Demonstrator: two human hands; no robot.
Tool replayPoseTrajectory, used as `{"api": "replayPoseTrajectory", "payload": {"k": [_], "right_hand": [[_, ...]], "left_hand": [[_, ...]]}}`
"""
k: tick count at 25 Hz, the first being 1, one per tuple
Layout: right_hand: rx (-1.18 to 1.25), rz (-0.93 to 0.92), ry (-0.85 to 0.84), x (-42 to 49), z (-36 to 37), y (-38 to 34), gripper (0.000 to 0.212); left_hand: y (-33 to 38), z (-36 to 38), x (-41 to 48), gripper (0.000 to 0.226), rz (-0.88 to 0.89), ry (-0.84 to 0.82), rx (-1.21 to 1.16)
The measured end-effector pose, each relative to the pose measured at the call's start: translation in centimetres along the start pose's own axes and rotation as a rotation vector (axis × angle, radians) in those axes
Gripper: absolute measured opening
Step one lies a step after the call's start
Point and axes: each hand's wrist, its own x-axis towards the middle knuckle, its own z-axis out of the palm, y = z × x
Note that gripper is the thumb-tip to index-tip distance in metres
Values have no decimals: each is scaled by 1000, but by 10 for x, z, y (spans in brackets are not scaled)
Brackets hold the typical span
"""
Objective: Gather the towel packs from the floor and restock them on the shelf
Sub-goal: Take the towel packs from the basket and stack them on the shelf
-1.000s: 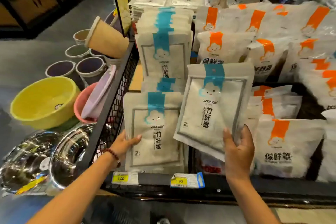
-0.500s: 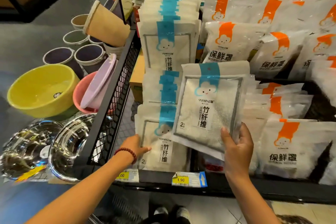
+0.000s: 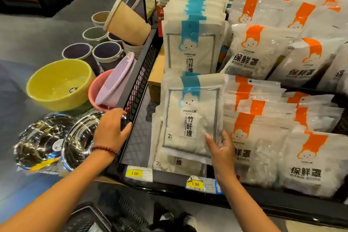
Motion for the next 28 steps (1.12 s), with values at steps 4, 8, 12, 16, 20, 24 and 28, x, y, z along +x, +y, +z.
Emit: {"api": "replayPoseTrajectory", "payload": {"k": [4, 8, 12, 16, 20, 24, 28], "right_hand": [[-131, 116, -55, 7, 16, 16, 52], [-316, 160, -54, 5, 21, 29, 28], [-531, 139, -44, 4, 21, 31, 7], [-888, 27, -62, -3, 15, 39, 18], [-1239, 43, -135, -9, 9, 36, 18], [-1364, 113, -157, -12, 2, 34, 12], [-1463, 132, -199, -11, 4, 27, 18]], "left_hand": [[-39, 7, 4, 75, -415, -317, 114], [-44, 23, -12, 47, -546, -433, -55], [-44, 27, -17, 34, -483, -384, 47], [-40, 26, -20, 28, -456, -343, 61], [-39, 25, -21, 25, -443, -337, 79], [-40, 25, -22, 26, -446, -336, 86], [-40, 23, -22, 28, -447, -341, 95]]}}
